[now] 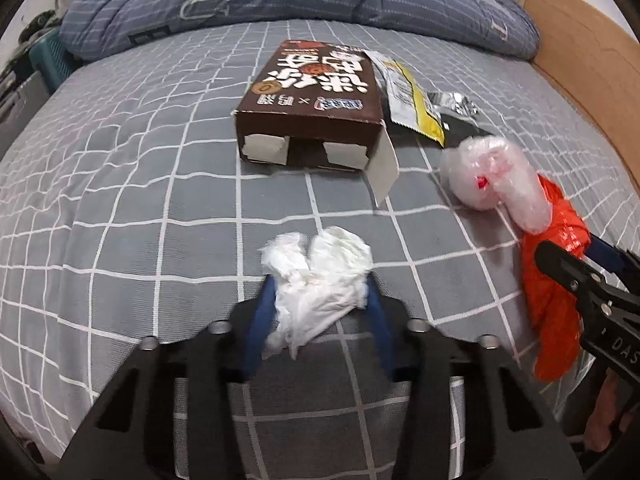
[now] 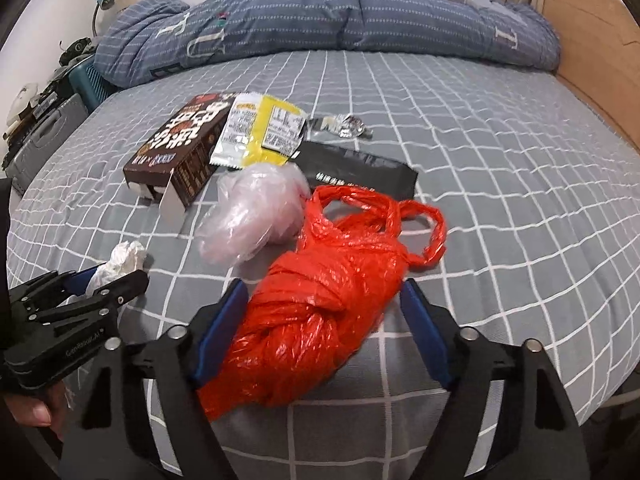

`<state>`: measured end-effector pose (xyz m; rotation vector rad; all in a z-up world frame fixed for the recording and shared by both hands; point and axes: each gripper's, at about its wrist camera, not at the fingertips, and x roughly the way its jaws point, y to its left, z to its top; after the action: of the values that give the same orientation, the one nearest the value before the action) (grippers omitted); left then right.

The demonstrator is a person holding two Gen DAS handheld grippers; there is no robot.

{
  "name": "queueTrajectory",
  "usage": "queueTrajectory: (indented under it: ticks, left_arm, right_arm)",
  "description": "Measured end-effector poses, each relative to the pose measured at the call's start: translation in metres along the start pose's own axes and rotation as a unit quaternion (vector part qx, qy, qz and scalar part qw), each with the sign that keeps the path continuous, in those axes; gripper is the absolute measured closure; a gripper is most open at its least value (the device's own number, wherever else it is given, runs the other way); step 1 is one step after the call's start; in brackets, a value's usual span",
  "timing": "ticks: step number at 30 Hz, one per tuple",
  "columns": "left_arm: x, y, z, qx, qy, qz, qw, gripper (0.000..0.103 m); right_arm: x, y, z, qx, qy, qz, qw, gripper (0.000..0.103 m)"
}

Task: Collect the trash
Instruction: 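Grasp the white tissue with the left tool while the right tool grasps the red bag, then carry the white tissue and red bag down over the trash bin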

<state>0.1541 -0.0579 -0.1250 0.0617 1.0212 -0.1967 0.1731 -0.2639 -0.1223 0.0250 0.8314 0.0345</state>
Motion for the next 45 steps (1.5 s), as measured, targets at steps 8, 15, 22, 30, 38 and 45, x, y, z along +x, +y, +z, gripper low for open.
queueTrajectory:
  ticks: [8,15,22,30,38,45]
  left_arm:
    - [0.002,0.003,0.000,-0.003,0.002,-0.002,1.0000,0.085]
    - [-0.009,0.010,0.003,-0.016,-0.013,0.008,0.9997,0.086]
    - [-0.023,0.012,0.008,-0.025,-0.026,0.004,0.9993,0.086]
    - [-0.043,0.011,0.010,-0.034,-0.041,-0.004,0.9986,0.086]
    - [-0.069,0.012,0.002,-0.048,-0.060,-0.012,0.9970,0.086]
    - [-0.095,0.004,-0.011,-0.054,-0.075,-0.026,0.9954,0.086]
  right_arm:
    - [0.007,-0.002,-0.003,0.013,0.022,0.037,0.999,0.057]
    - [-0.007,-0.003,0.002,0.016,-0.003,0.034,0.999,0.062]
    - [-0.023,-0.005,0.009,0.017,-0.021,0.037,0.999,0.062]
    - [-0.047,-0.002,0.013,0.007,-0.039,0.031,0.999,0.062]
    - [-0.075,0.006,0.010,-0.011,-0.062,0.029,0.998,0.062]
    - [-0.097,0.015,-0.001,-0.018,-0.079,0.034,0.996,0.062]
